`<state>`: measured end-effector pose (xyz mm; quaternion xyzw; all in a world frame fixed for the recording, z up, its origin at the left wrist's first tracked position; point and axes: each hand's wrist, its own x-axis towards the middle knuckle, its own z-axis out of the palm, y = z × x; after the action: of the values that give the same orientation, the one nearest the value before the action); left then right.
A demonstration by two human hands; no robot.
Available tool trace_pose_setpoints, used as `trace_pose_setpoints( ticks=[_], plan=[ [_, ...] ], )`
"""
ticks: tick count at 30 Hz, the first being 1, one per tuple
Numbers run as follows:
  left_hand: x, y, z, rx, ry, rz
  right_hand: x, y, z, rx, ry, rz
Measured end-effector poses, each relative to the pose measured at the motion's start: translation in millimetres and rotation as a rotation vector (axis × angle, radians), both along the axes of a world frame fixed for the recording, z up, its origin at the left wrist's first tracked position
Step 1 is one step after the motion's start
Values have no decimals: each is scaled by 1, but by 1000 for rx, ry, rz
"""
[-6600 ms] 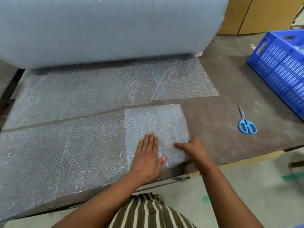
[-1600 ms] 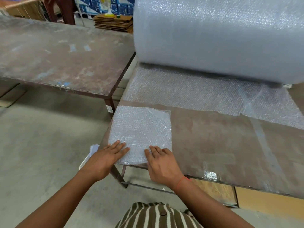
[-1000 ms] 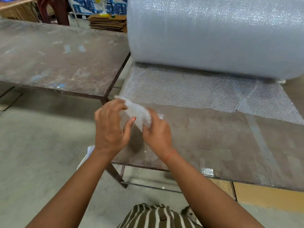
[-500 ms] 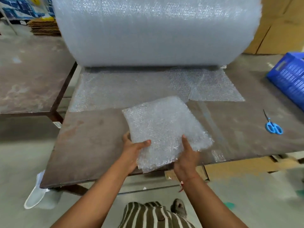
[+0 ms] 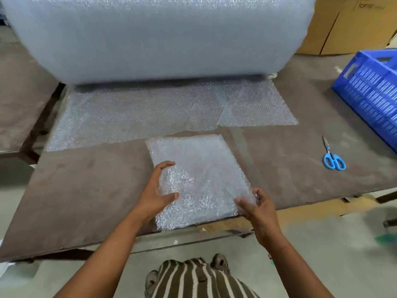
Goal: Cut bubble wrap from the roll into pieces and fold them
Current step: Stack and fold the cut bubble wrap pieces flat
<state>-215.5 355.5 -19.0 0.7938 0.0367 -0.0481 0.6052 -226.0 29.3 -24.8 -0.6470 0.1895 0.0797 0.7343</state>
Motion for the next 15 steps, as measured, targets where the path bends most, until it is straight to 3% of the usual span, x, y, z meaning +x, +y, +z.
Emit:
trace_pose_setpoints(
  ticks=[5, 9, 11, 13, 15],
  plan=[
    [-2, -1, -14, 142, 29, 163, -4, -3, -15, -356, -86, 125],
    [-2, -5, -23, 307, 71, 385, 14, -13, -10, -575, -314, 362],
    [-5, -13, -20, 434, -9, 454, 25, -24, -7, -667, -395, 418],
    [-11, -15, -18, 541, -165, 426, 38, -39, -5, -687, -474, 452],
    [-21, -13, -15, 511, -243, 237, 51, -55, -4, -624, -571, 561]
  ],
)
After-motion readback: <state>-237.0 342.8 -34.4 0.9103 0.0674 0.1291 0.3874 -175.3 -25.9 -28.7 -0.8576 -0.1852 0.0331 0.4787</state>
